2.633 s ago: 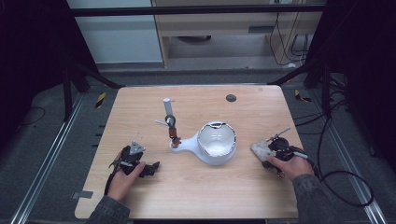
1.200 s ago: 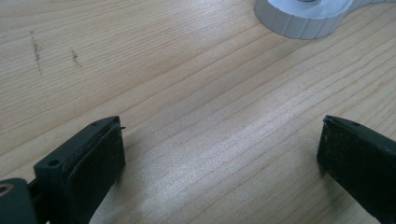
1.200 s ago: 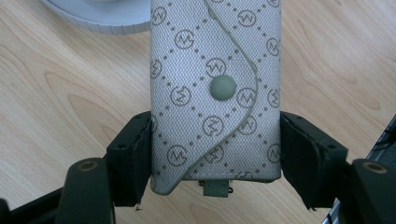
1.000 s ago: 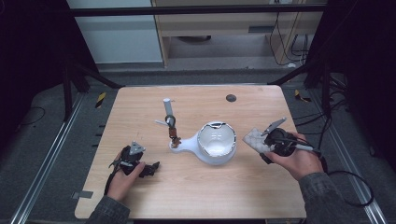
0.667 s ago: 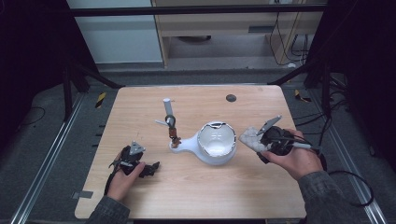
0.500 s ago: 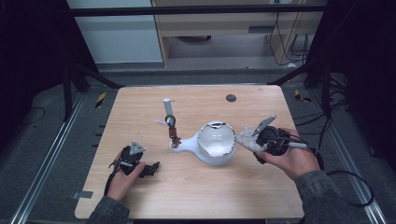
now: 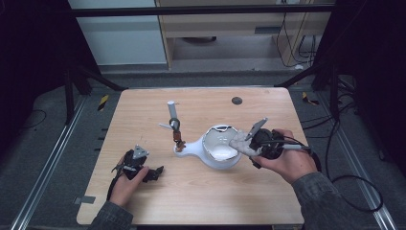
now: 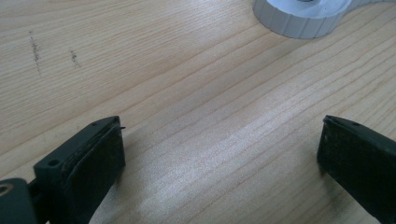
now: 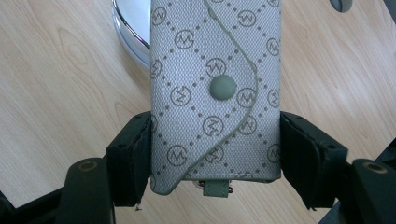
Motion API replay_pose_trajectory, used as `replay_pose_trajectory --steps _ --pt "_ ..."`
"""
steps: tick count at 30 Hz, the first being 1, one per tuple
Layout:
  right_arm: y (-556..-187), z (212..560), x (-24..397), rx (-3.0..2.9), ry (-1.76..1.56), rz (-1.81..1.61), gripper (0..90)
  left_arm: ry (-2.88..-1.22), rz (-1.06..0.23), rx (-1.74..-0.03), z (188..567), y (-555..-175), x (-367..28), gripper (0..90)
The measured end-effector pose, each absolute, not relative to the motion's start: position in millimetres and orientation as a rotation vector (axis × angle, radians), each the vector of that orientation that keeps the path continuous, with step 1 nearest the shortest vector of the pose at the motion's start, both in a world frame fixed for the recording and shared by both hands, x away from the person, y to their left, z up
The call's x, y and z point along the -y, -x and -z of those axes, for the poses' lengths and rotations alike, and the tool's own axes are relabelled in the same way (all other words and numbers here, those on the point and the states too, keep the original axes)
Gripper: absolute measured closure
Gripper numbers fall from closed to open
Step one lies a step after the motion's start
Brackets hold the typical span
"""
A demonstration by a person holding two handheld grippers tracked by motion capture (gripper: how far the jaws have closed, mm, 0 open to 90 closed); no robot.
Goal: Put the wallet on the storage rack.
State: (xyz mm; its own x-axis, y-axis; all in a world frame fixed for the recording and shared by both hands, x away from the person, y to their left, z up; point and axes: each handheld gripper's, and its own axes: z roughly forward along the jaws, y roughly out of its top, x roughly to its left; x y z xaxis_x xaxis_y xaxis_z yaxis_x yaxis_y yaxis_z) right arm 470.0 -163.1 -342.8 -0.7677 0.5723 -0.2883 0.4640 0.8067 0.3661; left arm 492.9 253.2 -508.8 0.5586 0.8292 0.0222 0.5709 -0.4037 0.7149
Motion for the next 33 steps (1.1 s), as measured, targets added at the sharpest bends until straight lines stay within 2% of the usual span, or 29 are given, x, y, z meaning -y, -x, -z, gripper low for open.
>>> replay_pose_trajectory --steps 33 --pt "-497.1 366.9 111.3 -2.714 -0.711 -0.280 31.2 -2.129 -0.500 -1.116 508.8 -493.1 -253.2 0.0"
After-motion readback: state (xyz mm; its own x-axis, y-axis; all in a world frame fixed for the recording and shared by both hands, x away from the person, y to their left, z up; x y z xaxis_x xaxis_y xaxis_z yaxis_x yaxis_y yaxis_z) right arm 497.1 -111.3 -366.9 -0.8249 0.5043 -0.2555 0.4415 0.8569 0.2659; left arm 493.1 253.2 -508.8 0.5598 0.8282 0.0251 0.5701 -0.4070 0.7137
